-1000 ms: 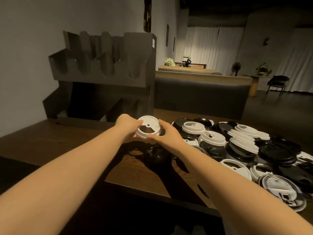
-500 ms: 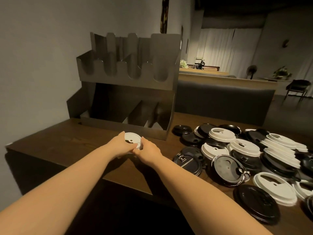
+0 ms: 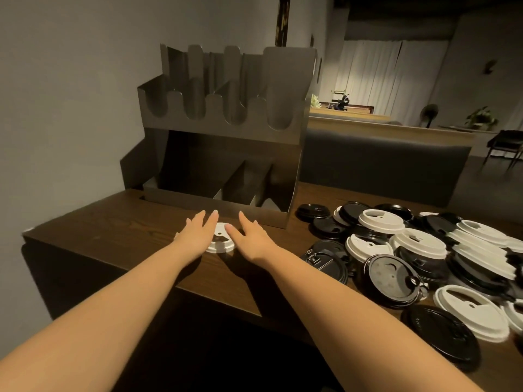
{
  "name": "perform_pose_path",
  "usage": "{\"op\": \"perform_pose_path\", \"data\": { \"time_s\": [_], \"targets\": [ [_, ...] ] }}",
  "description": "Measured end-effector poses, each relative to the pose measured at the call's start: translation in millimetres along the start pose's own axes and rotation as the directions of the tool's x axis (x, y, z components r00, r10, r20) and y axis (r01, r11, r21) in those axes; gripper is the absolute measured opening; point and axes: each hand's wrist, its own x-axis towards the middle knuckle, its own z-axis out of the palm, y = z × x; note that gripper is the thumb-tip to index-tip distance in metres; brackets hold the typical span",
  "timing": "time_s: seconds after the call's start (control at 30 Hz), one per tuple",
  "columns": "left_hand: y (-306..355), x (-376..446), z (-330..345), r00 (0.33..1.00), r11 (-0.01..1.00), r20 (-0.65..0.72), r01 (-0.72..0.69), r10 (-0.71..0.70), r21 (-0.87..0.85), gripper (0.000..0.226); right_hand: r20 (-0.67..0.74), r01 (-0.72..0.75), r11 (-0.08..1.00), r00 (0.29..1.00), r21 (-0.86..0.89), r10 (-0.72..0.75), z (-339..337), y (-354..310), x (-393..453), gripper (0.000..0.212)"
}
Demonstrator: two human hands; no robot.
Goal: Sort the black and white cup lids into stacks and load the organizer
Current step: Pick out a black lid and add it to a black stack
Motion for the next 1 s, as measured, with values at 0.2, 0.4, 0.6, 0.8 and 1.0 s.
{"op": "perform_pose_path", "data": {
  "time_s": [0.2, 0.4, 0.6, 0.8, 1.0],
  "targets": [
    [34.7, -25.8, 12.5, 0.985, 0.982, -0.013, -0.173, 0.174, 0.073, 0.063, -0.012, 0.067, 0.938, 0.997, -0.340, -0.076, -44.3, 2.7, -25.1, 0.062],
    [60.3, -45.2, 32.9, 0.917, 0.954, 0.275, -0.299, 0.290, -0.012, 0.071, -0.069, -0.083, 0.933, 0.996, -0.350, 0.063, -98.0, 45.2, -53.0, 0.061],
    [85.2, -59.7, 63.9, 0.885, 0.964, 0.399, -0.267, 0.241, 0.011, 0.070, -0.121, -0.193, 0.937, 0.979, -0.291, 0.164, -123.4, 64.4, -81.8, 0.061],
    [83.8, -59.5, 87.3, 0.925, 0.980, 0.344, -0.191, 0.159, 0.062, 0.072, 0.011, -0.234, 0.910, 0.967, -0.343, 0.253, -131.7, 78.4, -100.5, 0.048],
    [85.9, -61.3, 89.0, 0.932, 0.990, 0.336, -0.136, 0.137, -0.025, 0.050, -0.065, -0.203, 0.827, 0.978, -0.524, 0.198, -124.6, 86.0, -105.1, 0.047]
  ]
}}
